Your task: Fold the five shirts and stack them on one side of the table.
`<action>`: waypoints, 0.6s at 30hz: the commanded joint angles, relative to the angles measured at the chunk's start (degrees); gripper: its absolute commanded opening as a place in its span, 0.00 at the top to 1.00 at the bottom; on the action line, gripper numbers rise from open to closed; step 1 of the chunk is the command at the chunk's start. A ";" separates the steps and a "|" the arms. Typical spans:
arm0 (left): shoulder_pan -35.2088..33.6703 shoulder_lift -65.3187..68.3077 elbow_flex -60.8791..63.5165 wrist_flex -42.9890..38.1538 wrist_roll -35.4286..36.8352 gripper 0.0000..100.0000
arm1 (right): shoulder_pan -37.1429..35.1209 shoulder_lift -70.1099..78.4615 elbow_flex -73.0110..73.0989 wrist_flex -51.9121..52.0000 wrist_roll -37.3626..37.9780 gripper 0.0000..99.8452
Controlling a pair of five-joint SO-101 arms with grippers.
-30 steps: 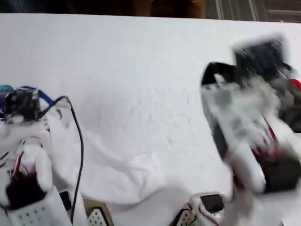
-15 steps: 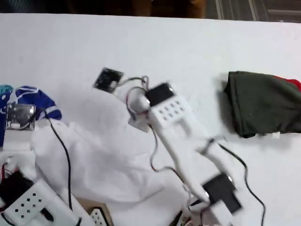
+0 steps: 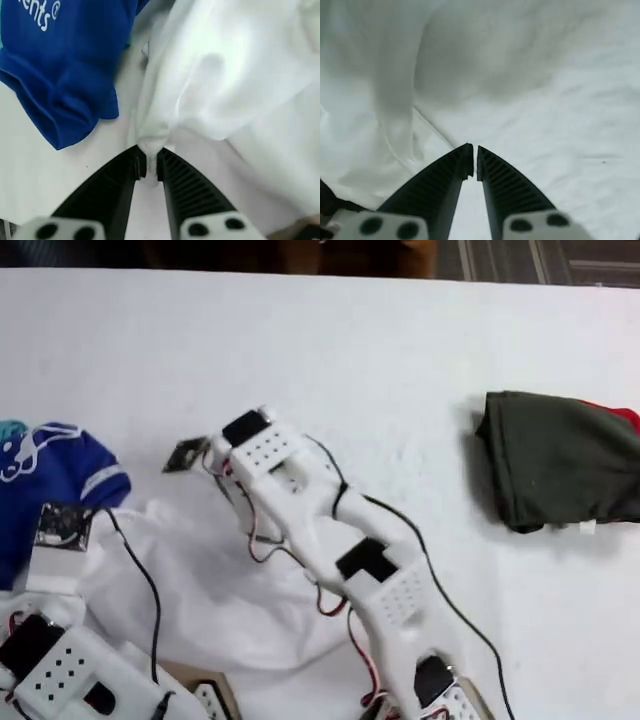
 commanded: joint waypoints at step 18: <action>-13.80 0.09 -11.12 4.31 -6.51 0.97 | -13.41 -8.04 -2.73 3.30 0.09 0.98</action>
